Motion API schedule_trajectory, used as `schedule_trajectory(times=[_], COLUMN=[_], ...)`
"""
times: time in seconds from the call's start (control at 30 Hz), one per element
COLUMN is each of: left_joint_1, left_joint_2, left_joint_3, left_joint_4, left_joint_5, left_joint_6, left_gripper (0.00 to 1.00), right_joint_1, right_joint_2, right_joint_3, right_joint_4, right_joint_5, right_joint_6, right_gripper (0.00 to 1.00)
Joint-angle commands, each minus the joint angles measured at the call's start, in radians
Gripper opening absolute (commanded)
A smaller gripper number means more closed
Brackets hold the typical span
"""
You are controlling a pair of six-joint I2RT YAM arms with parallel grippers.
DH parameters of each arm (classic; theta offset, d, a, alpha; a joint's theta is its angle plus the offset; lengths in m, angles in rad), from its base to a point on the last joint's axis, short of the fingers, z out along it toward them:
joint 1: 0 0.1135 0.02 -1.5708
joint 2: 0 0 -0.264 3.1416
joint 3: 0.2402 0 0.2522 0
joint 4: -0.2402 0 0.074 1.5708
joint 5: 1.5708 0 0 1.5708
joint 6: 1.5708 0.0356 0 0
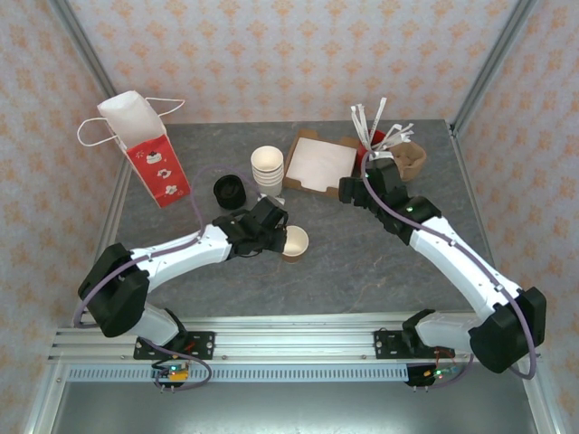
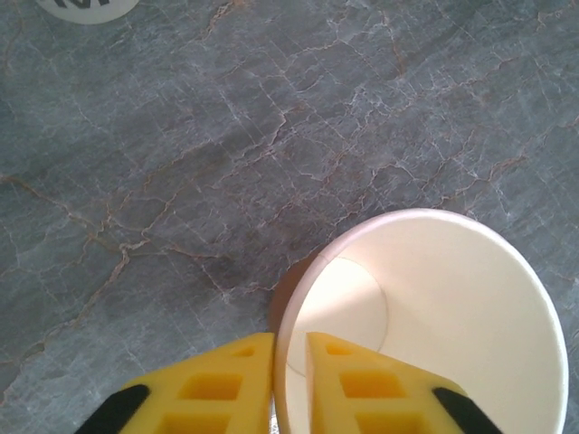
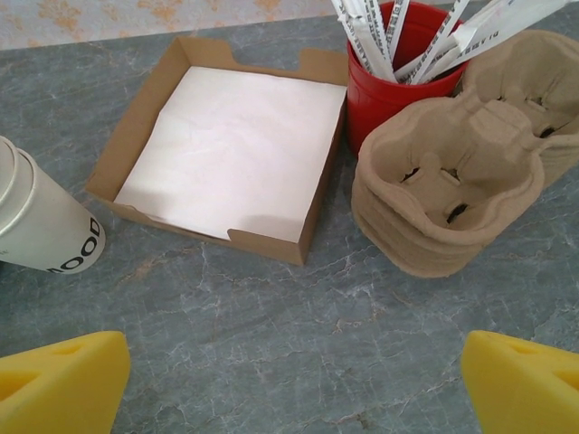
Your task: Pack the takeout coffee
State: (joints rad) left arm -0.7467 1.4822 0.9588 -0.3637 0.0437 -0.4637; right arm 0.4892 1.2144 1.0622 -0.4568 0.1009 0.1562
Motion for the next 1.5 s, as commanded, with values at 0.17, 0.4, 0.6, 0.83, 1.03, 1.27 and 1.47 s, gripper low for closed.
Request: schedule_trajectory(times=[0.17, 0.4, 0.6, 0.83, 1.03, 1.27, 1.47], left_joint_1=[-0.006, -0.003, 0.074, 0.356, 0.447, 0.474, 0.482], left_joint_2=[-0.052, -0.164, -0.258, -0.225, -0.047, 0.114, 0.222], left_joint_3=[0.020, 0.090, 0.111, 0.098, 0.164, 0.268, 0.353], left_joint_4=[-0.014, -0.089, -0.147, -0.180, -0.173, -0.156, -0.176], left_joint_5=[-0.062, -0.197, -0.292, -0.112, -0.037, 0.011, 0.013], left_joint_6=[0.008, 0.037, 0.038, 0.042, 0.144, 0.207, 0.217], left_gripper=[0.39, 0.48, 0.58, 0.63, 0.62, 0.62, 0.58], right_joint_1=[-0.001, 0.002, 0.047, 0.091, 0.091, 0.091, 0.091], right_joint_2=[-0.007, -0.025, -0.062, -0.036, 0.021, 0.035, 0.048], right_joint_3=[0.008, 0.006, -0.014, -0.039, -0.028, -0.025, -0.021], right_joint_4=[-0.026, -0.008, 0.049, 0.107, 0.099, 0.076, 0.067], right_joint_5=[0.000, -0.071, -0.147, -0.171, -0.168, -0.147, -0.141], right_joint_6=[0.008, 0.006, 0.002, 0.030, 0.025, 0.008, 0.008], right_gripper=[0.95, 0.95, 0.94, 0.93, 0.93, 0.94, 0.94])
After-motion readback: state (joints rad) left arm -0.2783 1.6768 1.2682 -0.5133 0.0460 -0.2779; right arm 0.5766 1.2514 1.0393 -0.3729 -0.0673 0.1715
